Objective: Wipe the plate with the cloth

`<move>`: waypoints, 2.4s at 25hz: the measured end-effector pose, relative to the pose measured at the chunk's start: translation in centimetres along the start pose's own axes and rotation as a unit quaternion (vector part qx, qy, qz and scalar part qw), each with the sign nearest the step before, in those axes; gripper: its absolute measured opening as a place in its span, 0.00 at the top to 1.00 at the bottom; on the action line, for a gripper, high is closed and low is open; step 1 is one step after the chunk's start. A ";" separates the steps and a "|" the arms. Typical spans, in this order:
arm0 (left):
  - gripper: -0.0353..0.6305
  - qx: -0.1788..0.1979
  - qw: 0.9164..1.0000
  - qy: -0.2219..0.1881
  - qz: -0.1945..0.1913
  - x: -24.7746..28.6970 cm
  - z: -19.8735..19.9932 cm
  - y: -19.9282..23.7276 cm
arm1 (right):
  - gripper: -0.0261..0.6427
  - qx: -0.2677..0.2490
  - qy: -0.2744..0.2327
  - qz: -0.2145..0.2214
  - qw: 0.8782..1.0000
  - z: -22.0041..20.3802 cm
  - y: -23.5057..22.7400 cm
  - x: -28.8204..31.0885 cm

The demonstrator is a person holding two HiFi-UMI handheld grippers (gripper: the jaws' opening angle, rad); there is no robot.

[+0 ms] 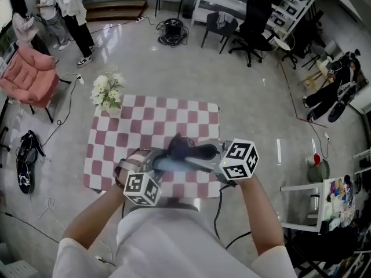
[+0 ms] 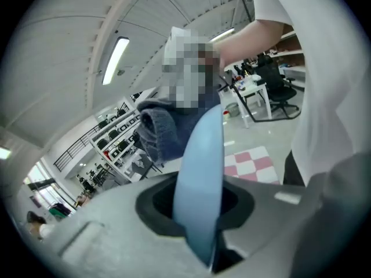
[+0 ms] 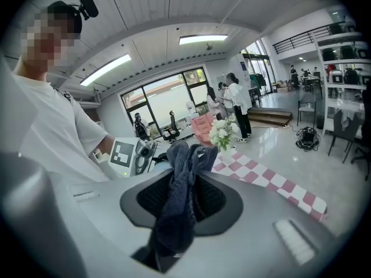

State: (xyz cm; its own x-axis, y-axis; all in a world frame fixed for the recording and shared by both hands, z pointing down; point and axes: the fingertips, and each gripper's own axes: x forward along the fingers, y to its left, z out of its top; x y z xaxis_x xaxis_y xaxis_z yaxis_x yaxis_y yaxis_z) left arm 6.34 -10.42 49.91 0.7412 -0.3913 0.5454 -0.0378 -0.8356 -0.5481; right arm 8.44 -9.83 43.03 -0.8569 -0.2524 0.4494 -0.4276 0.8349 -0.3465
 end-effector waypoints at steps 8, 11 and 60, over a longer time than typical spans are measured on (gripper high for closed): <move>0.84 0.010 0.999 -0.021 0.023 -0.2 0.9 1.6 | 0.81 0.035 -0.006 -0.033 0.999 -1.4 -3.2 -2.2; 0.84 0.013 0.999 -0.030 0.035 -0.6 1.2 2.2 | 0.81 0.048 -0.013 -0.041 0.998 -1.8 -4.3 -2.8; 0.83 0.140 0.987 -0.080 0.020 -1.5 3.1 1.7 | 0.81 0.080 0.100 0.116 0.985 -0.4 -2.3 1.9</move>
State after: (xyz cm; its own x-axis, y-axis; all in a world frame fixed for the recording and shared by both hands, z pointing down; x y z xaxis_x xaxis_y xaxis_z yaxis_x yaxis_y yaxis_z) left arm 7.24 -10.08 46.23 0.8397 -0.3372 0.4257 0.1013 -0.6729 -0.7328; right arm 7.91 -12.03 44.98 -0.8703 0.0503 0.4899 -0.2808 0.7665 -0.5776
